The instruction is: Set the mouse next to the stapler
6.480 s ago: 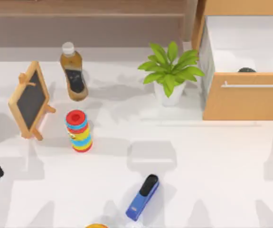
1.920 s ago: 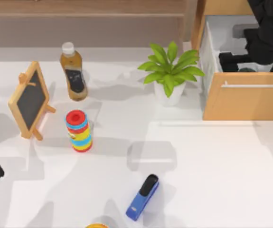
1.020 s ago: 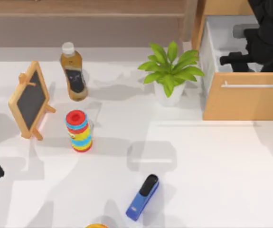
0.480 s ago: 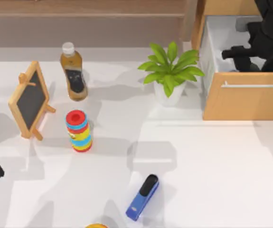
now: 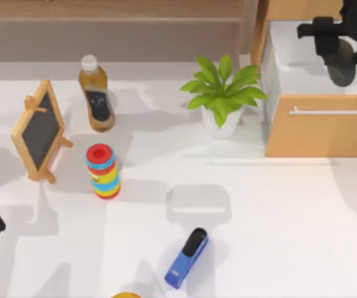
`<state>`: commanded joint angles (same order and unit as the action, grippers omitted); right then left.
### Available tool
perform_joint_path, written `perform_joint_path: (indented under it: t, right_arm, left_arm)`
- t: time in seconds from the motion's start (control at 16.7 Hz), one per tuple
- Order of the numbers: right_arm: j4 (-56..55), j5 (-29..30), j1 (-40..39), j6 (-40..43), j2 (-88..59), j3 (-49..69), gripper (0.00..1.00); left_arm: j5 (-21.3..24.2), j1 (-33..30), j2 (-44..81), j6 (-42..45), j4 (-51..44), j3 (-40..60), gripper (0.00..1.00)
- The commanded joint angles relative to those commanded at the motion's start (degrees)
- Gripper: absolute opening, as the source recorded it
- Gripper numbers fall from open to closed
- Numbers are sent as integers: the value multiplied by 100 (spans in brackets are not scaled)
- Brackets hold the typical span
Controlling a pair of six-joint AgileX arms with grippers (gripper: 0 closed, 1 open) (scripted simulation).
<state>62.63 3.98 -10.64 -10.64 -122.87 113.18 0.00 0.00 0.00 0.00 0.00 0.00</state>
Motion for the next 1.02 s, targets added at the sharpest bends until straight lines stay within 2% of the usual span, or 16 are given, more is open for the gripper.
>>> perform_joint_path:
  t: [0.42,1.02]
  right_arm:
    - [-501,112,-929,-1055,1390,-1078,0]
    - [-1200,42,-2680,-2721,2352,-3546,0]
  left_arm:
    - [0,0,0,0,0,0,100]
    - [0,0,0,0,0,0,100]
